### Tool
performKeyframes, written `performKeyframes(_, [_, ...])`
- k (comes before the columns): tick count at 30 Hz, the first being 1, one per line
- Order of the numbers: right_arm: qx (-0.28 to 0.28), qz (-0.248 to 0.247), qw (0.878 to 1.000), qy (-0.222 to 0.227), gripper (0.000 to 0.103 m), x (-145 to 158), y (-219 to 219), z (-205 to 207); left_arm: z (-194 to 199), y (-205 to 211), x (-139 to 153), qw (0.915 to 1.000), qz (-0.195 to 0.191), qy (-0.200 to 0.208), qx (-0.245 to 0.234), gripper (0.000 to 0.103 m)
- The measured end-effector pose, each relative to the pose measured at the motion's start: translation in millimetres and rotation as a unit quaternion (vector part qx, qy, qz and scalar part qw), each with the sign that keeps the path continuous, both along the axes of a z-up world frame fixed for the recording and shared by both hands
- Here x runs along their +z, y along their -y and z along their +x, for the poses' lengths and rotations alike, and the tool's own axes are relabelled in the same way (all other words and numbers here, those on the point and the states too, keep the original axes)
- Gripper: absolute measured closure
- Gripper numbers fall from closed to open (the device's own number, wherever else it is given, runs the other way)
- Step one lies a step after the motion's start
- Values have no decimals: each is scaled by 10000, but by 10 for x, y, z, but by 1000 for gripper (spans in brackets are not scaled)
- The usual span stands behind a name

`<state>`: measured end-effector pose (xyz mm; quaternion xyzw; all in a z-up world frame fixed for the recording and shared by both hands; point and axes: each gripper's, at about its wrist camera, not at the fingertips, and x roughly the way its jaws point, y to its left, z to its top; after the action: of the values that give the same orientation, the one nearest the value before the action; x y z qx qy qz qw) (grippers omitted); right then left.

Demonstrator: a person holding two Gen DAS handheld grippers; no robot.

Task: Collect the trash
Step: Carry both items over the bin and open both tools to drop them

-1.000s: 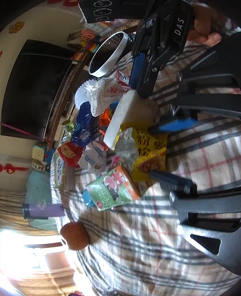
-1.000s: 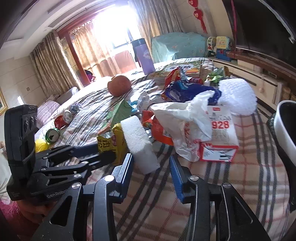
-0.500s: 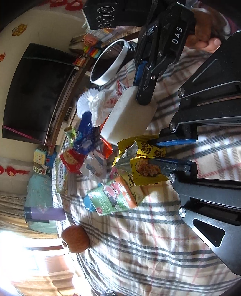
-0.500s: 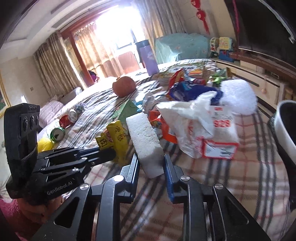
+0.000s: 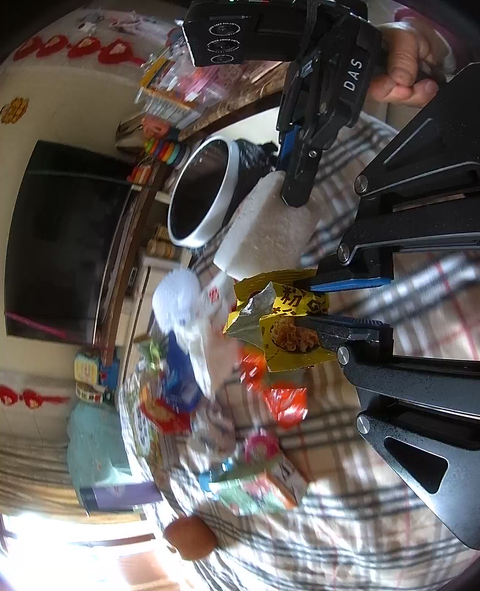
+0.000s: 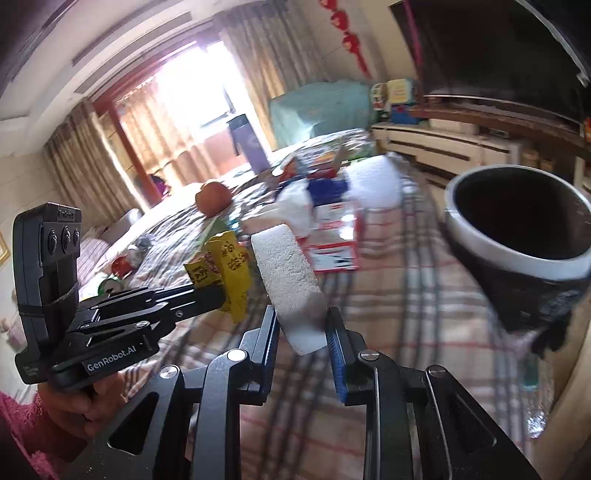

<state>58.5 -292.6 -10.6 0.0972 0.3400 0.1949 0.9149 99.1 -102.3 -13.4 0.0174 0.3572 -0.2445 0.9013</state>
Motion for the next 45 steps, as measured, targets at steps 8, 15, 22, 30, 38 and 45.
performKeyframes(8, [-664, -8, 9978, -21, 78, 18, 550, -64, 55, 472, 24, 9989, 40, -60, -471, 92])
performKeyframes(15, [-1152, -103, 9933, -37, 78, 89, 929, -69, 145, 873, 73, 9963, 100, -35, -855, 92])
performKeyframes(22, [-1448, -210, 9892, -69, 78, 189, 1206, 24, 319, 1258, 96, 9934, 161, -68, -1129, 92])
performKeyframes(30, [-1600, -376, 9863, 118, 79, 368, 1359, 188, 531, 1495, 213, 9929, 69, -25, -1185, 92])
performKeyframes(38, [-1813, -462, 9823, 88, 79, 397, 1580, 397, 765, 1709, 238, 9924, -6, -143, -1224, 92])
performKeyframes(45, [-1923, -594, 9795, 14, 79, 404, 1701, 520, 925, 1946, 212, 9905, 53, -293, -1342, 92])
